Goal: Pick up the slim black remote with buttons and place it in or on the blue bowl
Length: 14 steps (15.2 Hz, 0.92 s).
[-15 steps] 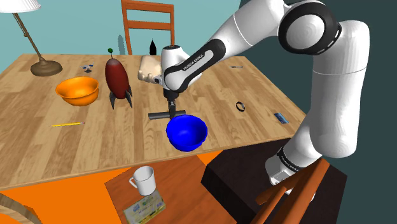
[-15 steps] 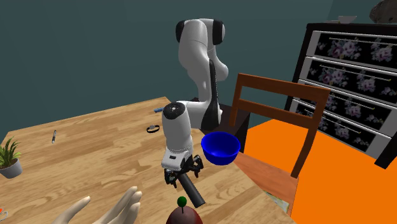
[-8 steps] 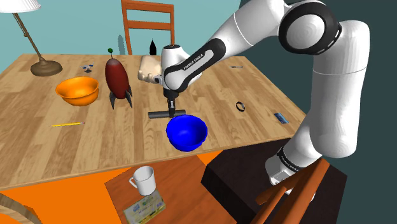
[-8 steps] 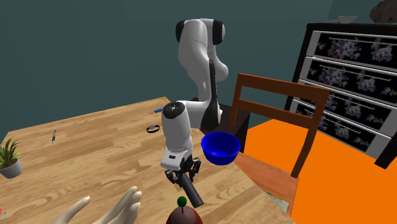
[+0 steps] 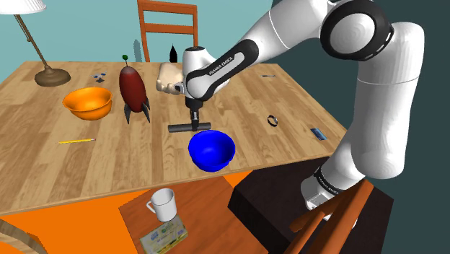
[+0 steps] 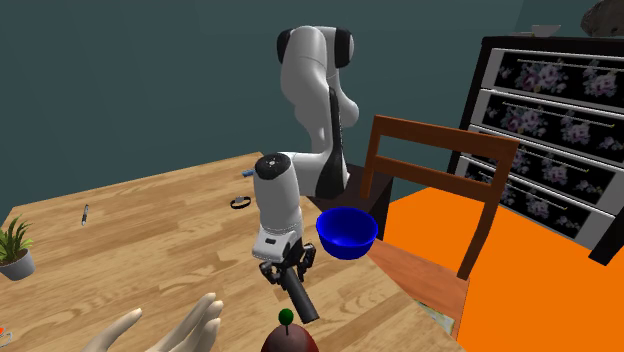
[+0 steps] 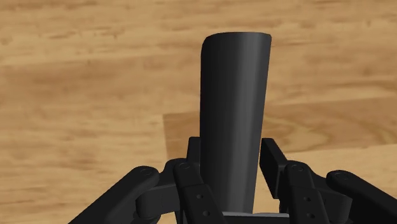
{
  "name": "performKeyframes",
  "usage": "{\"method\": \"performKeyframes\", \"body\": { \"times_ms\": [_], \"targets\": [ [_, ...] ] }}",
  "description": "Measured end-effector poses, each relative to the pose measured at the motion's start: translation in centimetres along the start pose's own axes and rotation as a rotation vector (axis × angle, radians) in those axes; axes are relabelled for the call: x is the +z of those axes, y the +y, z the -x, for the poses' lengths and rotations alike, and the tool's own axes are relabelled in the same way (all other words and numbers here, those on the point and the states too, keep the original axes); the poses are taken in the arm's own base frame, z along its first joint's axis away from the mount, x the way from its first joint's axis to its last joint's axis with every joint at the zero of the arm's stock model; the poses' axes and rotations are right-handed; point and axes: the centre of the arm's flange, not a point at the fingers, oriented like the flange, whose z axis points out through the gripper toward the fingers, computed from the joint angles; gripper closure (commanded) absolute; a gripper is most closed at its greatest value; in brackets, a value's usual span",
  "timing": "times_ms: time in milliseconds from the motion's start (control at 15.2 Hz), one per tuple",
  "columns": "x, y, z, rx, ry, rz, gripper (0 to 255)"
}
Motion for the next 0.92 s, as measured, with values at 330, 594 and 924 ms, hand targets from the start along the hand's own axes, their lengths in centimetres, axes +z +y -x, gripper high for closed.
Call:
{"method": "performKeyframes", "body": {
  "times_ms": [330, 594, 924],
  "targets": [
    [-2.5, -0.4, -0.1, 0.0, 0.0, 0.0, 255],
    [-4.7, -0.5, -0.1, 0.0, 0.0, 0.0, 255],
    [-7.3, -0.6, 0.1, 0.0, 0.0, 0.0, 255]
  ]
}}
